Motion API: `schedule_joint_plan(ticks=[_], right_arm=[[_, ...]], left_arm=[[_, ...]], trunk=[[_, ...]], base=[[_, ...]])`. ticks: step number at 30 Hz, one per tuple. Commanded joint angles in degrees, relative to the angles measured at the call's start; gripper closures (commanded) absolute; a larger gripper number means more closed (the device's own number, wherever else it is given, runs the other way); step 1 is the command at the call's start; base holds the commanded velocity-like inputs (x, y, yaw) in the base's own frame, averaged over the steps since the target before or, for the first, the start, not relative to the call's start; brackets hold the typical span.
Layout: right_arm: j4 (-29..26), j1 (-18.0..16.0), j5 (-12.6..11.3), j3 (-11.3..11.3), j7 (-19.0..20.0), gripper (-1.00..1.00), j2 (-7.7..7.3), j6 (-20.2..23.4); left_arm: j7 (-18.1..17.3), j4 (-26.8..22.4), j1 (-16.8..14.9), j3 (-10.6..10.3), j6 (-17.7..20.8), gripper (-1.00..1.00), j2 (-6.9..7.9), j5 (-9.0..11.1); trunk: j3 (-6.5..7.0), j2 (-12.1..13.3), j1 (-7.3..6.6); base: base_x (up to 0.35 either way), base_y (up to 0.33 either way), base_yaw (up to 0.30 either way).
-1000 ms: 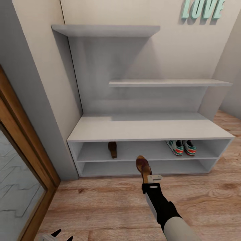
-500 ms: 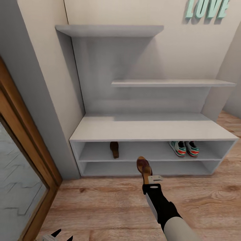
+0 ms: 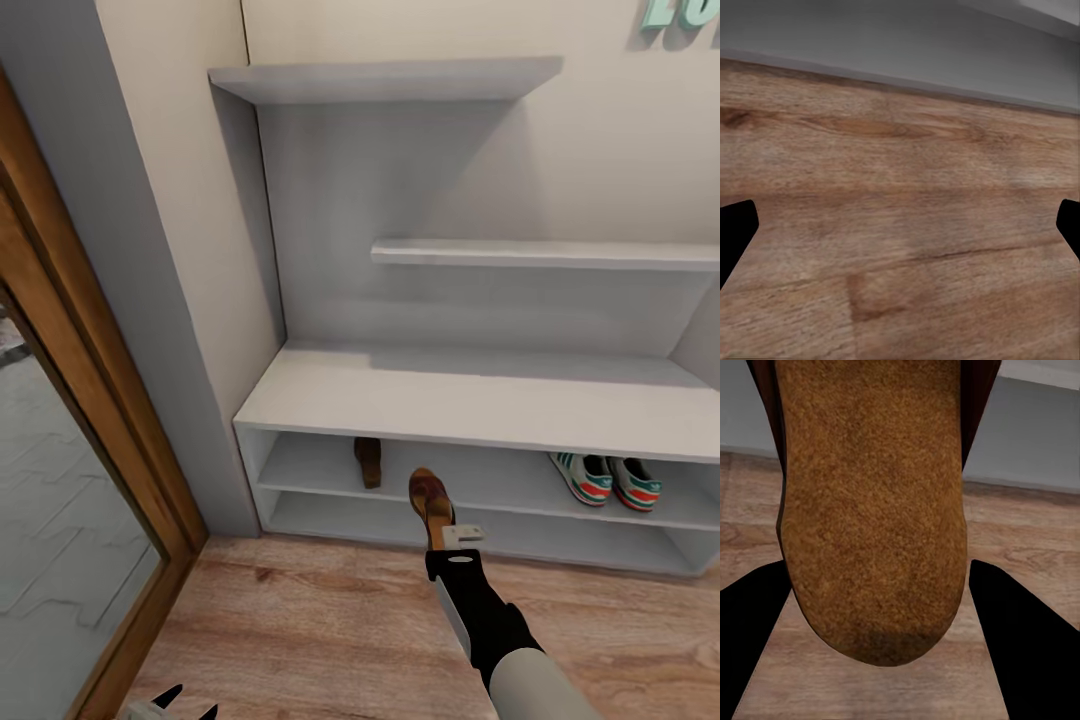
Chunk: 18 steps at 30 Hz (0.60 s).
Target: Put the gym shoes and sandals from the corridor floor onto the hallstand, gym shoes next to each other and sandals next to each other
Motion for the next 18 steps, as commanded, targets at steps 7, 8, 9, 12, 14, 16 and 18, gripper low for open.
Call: schedule_joint_plan(ticks=[7,8,9,12,14,16,18], right_arm=[[0.0,0.0,0.6,-0.2,0.1,1.0,0.06,0.3],[0.0,0.0,0.6,-0.2,0.1,1.0,0.06,0.3],[0.0,0.0,0.6,-0.3,0.1,1.0,0.06,0.3],[0.0,0.0,0.6,-0.2,0.1,1.0,0.06,0.3],[0.0,0.0,0.6,-0.2,0.1,1.0,0.06,0.3],[0.0,0.0,0.6,-0.3,0.1,1.0,0.06,0.3],[0.0,0.0,0.6,-0.3,0.1,1.0,0.06,0.3]], left_arm=[[-0.2,0.0,-0.1,0.5,-0.2,-1.0,-0.04,-0.6],[-0.2,0.0,-0.1,0.5,-0.2,-1.0,-0.04,-0.6],[-0.2,0.0,-0.1,0.5,-0.2,-1.0,-0.04,-0.6],[-0.2,0.0,-0.1,0.5,-0.2,-1.0,-0.04,-0.6],[-0.2,0.0,-0.1,0.5,-0.2,-1.0,-0.04,-0.6],[-0.2,0.0,-0.1,0.6,-0.2,-1.0,-0.04,-0.6],[-0.2,0.0,-0.1,0.5,-0.2,-1.0,-0.04,-0.6]], trunk=[[-0.14,0.0,0.0],[-0.15,0.0,0.0],[-0.17,0.0,0.0],[-0.53,-0.4,0.22],[-1.04,-1.2,0.65],[-1.56,-2.0,1.09],[-2.06,-2.8,1.53]], base=[[0.018,-0.007,0.045],[0.003,-0.001,0.006],[0.002,-0.001,0.004],[0.001,0.0,0.002],[0.0,0.0,0.0],[0.0,0.0,0.0],[0.0,0.0,0.0]])
